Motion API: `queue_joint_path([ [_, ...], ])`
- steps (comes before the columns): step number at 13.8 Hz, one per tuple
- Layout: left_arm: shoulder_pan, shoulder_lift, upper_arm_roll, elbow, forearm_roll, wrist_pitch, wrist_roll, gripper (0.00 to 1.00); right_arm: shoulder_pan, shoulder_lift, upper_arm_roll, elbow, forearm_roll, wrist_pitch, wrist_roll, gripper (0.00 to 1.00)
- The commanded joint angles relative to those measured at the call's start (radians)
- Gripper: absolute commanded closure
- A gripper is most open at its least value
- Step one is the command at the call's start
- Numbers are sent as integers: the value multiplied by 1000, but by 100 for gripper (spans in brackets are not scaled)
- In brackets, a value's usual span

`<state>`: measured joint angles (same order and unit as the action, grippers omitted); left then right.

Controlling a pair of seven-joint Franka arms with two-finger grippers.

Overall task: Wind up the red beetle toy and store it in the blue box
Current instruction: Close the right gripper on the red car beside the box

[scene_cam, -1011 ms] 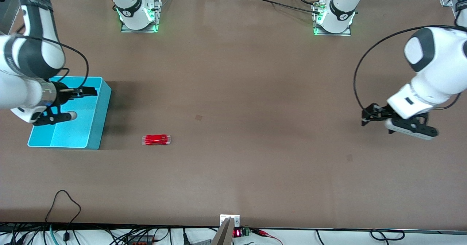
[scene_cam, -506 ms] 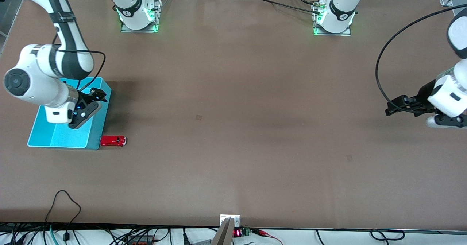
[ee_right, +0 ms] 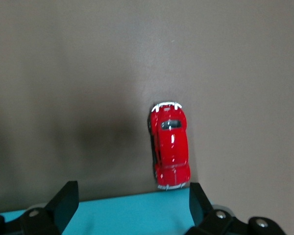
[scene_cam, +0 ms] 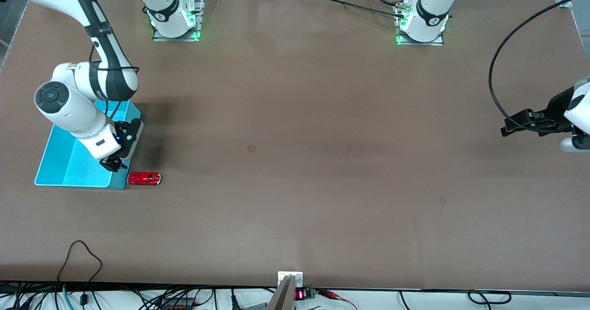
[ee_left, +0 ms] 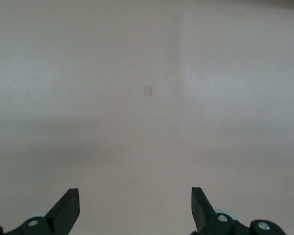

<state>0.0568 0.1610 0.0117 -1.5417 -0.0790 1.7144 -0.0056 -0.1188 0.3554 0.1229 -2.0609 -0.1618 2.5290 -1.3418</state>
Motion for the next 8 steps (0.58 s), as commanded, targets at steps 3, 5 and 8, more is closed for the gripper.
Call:
queue_joint_path([
  [3, 5, -77, -22, -18, 13, -64, -30, 0, -19, 148, 24, 82, -15, 84, -31, 0],
  [5, 5, -119, -24, -67, 13, -64, -28, 0, -19, 180, 24, 84, -16, 141, -31, 0],
  [8, 5, -166, -25, -135, 16, -62, -27, 0, -19, 197, 24, 113, -15, 151, -30, 0],
])
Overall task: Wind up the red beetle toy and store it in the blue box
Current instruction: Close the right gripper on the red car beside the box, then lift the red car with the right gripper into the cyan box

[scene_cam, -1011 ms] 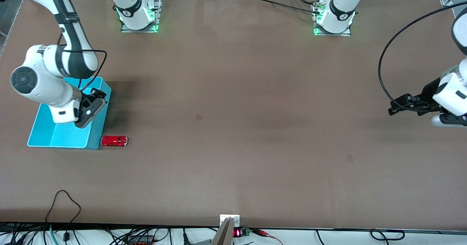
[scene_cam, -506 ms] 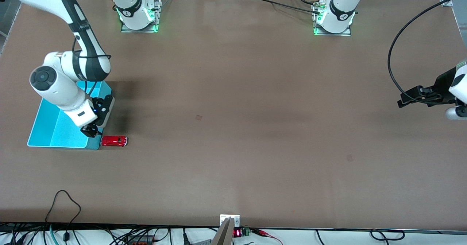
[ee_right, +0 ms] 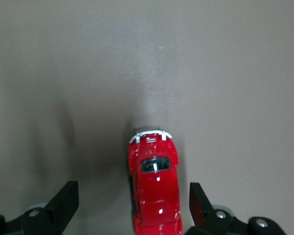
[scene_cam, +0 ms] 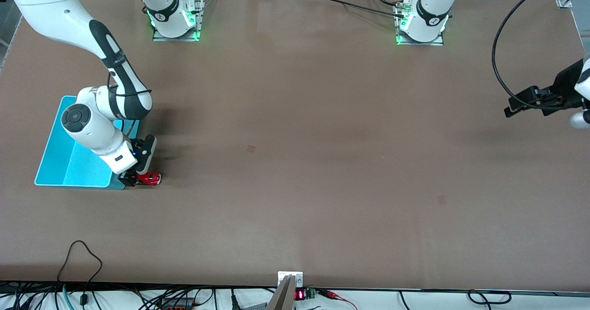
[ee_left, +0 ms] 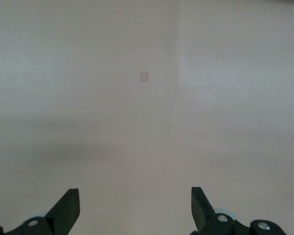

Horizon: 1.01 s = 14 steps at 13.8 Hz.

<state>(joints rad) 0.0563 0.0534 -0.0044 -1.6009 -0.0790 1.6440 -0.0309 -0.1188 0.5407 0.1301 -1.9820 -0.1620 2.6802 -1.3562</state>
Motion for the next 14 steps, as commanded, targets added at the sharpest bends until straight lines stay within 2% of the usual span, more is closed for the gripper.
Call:
queue_joint_path([
  [1, 5, -58, -8, -76, 16, 8, -1, 0, -21, 19, 17, 40, -14, 0, -15, 0],
  [7, 4, -47, -8, -36, 15, -10, -6, 0, -30, 67, 17, 46, -13, 55, -15, 0],
  [8, 2, -46, -8, -34, 15, -10, -6, 0, -30, 67, 17, 46, -13, 61, -12, 14],
  [9, 3, -46, -8, -36, 15, -12, -3, 0, -30, 67, 17, 46, -13, 61, -11, 44],
  [10, 5, -44, -6, -36, 16, -10, -3, 0, -28, 67, 17, 46, -11, 61, -6, 66],
  [11, 4, -41, -6, -37, 18, -9, -4, 0, -28, 65, 17, 48, -8, 59, -3, 82],
  [12, 5, -38, -8, -39, 16, -1, -4, 0, -28, 65, 17, 52, -7, 58, 0, 95],
  [13, 7, -37, -6, -39, 16, 0, -3, 0, -27, 59, 17, 54, 16, 56, 12, 100],
  [14, 4, -38, -8, -37, 18, 0, -3, 0, -16, 45, 17, 52, 63, 52, 69, 100],
])
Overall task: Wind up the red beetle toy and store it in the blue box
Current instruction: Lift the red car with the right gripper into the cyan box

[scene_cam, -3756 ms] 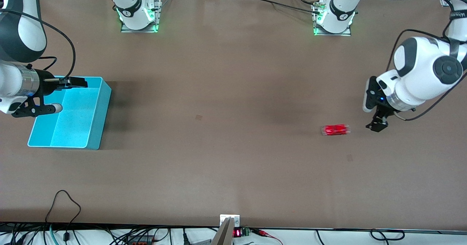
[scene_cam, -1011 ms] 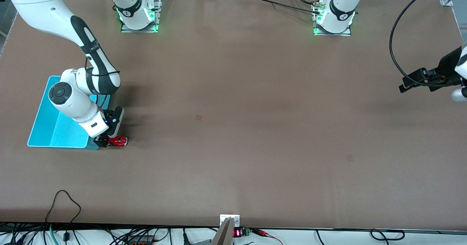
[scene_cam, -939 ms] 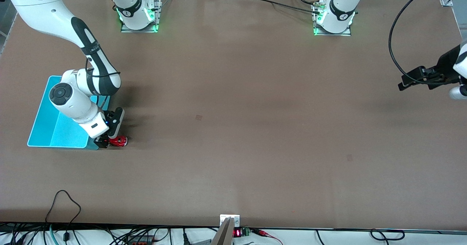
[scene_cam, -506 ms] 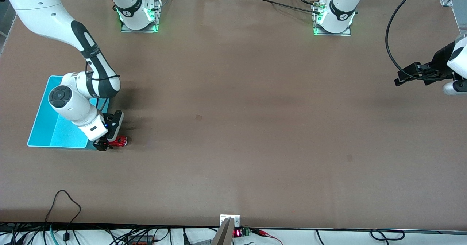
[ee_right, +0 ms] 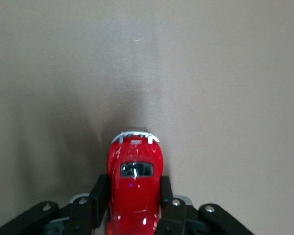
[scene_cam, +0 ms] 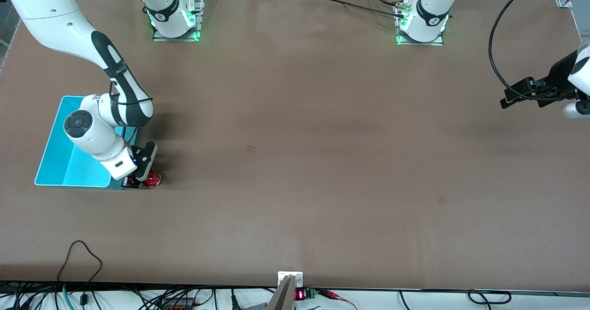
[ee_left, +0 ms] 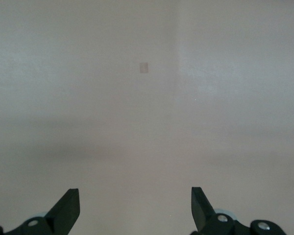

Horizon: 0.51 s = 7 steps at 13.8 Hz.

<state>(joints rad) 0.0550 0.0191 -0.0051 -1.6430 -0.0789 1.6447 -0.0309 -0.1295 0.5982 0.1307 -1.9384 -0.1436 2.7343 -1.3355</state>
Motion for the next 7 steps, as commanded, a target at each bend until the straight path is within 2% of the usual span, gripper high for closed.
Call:
queue_joint_path([
  [1, -3, -4, -9, 6, 18, 0, -4, 0, 20, -40, 17, 9, 70, -22, 106, 100],
  [5, 6, -4, -6, 2, 16, -3, -4, 0, 73, -193, 23, 12, 81, -239, 514, 100],
  [7, 8, -4, -6, 0, 16, -3, -4, 0, 56, -256, 36, 22, 119, -364, 681, 100],
])
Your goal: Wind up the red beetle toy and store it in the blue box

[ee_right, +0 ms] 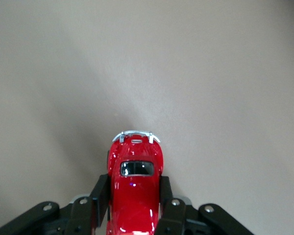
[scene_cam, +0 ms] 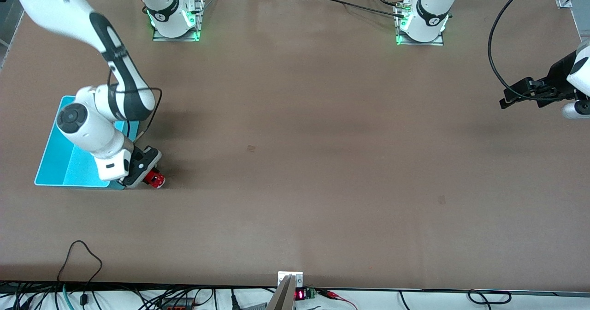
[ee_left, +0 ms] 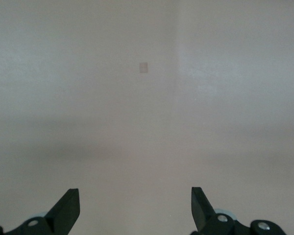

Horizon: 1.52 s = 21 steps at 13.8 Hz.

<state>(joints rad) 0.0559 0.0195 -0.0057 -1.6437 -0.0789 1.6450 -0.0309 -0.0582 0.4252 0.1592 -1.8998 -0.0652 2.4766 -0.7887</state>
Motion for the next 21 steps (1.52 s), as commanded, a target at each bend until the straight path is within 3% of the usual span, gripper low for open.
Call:
queue_joint_path([
  [1, 6, -4, -5, 2, 16, -4, -4, 0, -55, -109, 8, -16, 88, -176, 188, 100],
  [3, 5, -4, -7, 2, 16, -4, -4, 0, -87, -134, -42, -19, 114, -279, 245, 100],
  [5, 5, -4, -7, 1, 16, -8, -4, 0, -80, -152, -154, -24, 113, -350, 331, 100],
  [9, 5, -4, -7, 2, 16, -8, -4, 0, -81, -117, -286, -25, 43, -358, 475, 100],
  [11, 5, -4, -7, 2, 16, -8, -4, 0, -86, -71, -297, -36, 4, -326, 514, 100],
  [15, 2, -4, -8, 2, 16, -10, -4, 0, -88, 58, -325, -81, -5, -125, 513, 100],
  [18, 5, -4, -7, 1, 16, -8, -4, 0, -81, 64, -323, -81, -5, -123, 549, 100],
  [19, 7, -4, -5, -2, 16, -8, -4, 0, -77, 58, -323, -79, -7, -136, 572, 66],
  [20, 7, -3, -5, -1, 16, -5, -4, 0, -75, 41, -320, -76, -5, -154, 583, 1],
  [21, 6, -4, -5, -1, 16, -7, -4, 0, -75, 2, -317, -76, -8, -175, 574, 0],
])
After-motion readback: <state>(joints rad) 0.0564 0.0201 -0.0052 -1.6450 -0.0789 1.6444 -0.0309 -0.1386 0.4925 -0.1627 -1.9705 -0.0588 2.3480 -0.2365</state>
